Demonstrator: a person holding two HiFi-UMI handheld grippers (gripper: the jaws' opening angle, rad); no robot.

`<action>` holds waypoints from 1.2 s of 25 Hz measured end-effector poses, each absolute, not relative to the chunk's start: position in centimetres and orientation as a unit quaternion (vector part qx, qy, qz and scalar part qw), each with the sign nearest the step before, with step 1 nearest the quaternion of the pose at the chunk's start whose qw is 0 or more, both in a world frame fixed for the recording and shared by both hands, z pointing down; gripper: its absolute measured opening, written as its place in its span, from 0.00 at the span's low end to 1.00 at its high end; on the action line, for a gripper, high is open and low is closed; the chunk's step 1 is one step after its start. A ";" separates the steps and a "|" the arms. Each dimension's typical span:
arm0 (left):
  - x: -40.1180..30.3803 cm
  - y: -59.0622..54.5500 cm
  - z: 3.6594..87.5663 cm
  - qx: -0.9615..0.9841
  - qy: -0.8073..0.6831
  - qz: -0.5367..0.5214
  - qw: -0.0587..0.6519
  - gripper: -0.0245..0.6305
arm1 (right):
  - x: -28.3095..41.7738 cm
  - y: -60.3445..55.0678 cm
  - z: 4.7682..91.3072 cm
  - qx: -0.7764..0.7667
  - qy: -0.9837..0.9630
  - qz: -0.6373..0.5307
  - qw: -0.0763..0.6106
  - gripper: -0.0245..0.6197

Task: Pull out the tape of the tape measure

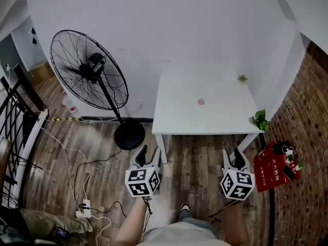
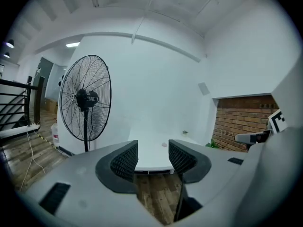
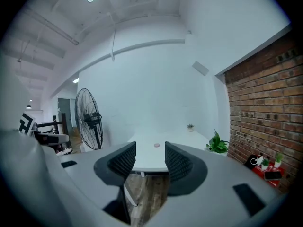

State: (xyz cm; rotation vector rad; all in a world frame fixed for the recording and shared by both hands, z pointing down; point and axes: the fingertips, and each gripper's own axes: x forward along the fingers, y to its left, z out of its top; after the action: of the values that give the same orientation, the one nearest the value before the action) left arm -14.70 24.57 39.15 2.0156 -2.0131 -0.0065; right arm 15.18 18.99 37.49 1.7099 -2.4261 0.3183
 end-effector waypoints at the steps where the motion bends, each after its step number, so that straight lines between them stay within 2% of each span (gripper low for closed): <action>1: -14.7 23.4 39.0 0.698 -0.701 -0.001 0.145 0.33 | 15.3 17.7 37.5 0.570 -0.811 0.107 0.077 0.34; 13: -13.5 13.0 38.6 0.685 -0.715 0.004 0.137 0.33 | 16.3 5.6 38.1 0.552 -0.822 0.120 0.070 0.34; 30: -14.9 3.1 41.2 0.697 -0.699 -0.012 0.159 0.33 | 13.7 -2.6 40.1 0.548 -0.822 0.121 0.092 0.34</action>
State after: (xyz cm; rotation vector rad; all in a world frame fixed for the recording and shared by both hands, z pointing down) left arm -14.92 3.10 41.18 1.9921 -1.9985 -0.0339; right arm 13.75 -2.62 40.09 1.6290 -2.4420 0.3605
